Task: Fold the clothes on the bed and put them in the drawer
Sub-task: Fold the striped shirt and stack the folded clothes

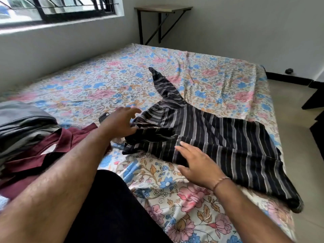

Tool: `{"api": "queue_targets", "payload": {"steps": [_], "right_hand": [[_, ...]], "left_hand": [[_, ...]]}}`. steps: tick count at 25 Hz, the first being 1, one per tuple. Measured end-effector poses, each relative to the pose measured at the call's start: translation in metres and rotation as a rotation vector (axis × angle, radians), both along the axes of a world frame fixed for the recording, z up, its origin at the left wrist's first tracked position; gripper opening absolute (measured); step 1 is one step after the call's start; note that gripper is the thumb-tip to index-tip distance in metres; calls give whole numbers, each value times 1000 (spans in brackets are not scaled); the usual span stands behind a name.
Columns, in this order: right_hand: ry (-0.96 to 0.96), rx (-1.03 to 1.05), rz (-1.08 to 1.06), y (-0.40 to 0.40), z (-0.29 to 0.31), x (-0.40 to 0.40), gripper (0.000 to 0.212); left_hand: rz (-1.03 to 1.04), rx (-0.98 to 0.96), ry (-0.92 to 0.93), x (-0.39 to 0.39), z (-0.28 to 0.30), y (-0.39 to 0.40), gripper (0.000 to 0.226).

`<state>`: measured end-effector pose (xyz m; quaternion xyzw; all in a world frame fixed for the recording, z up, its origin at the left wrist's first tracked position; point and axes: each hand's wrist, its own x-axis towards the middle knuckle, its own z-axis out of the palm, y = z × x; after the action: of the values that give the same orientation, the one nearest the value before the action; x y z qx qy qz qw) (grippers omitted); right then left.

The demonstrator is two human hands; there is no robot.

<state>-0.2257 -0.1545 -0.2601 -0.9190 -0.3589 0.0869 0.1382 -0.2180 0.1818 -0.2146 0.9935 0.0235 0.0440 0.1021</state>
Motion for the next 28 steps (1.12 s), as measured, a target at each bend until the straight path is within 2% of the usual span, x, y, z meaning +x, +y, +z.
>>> {"api": "queue_targets", "payload": {"steps": [2,3,7,10,11,13,14,15,17,18,19,20,21,22,24,25,27,28], "right_hand": [[-27,61,44,44,-9,9,68],[-48,54,68,61,-13,13,66],[-47,-121,73,98,-24,35,62],[71,-138,7,105,-25,61,69],[96,-121,-16,107,-23,68,71],[147,-121,-41,115,-18,81,74],[164,-144,-42,119,-17,85,75],[191,-144,-36,121,-17,90,77],[302,-24,-35,117,-9,92,73],[372,113,-55,109,-7,93,62],[431,260,-135,98,-5,95,45],[471,383,-272,81,-4,96,29],[498,491,-410,55,-3,95,18],[540,605,-538,28,-3,91,14],[795,790,-793,-22,2,71,22],[851,822,-862,-44,2,60,29],[770,803,-831,-73,0,32,41],[616,737,-749,-79,0,13,49]], "left_hand": [[166,101,164,-10,-16,26,83],[214,102,194,-13,-27,41,80],[196,89,54,-15,-46,58,33],[368,-125,-82,-8,-18,48,8],[435,-121,-84,-10,-2,44,6],[527,-102,-3,-24,29,36,22],[518,-181,64,-35,42,27,30],[477,-348,145,-47,54,11,36],[365,-877,297,-66,66,-39,32],[289,-1115,326,-70,67,-68,29],[214,-1271,333,-70,65,-98,26],[148,-1334,351,-69,59,-126,25],[89,-1288,372,-67,49,-148,23],[37,-1112,354,-61,36,-161,23],[15,-625,176,-39,14,-161,23],[40,-451,74,-23,3,-150,22],[54,-324,41,4,-12,-121,25],[34,-265,100,14,-17,-109,33]]}}
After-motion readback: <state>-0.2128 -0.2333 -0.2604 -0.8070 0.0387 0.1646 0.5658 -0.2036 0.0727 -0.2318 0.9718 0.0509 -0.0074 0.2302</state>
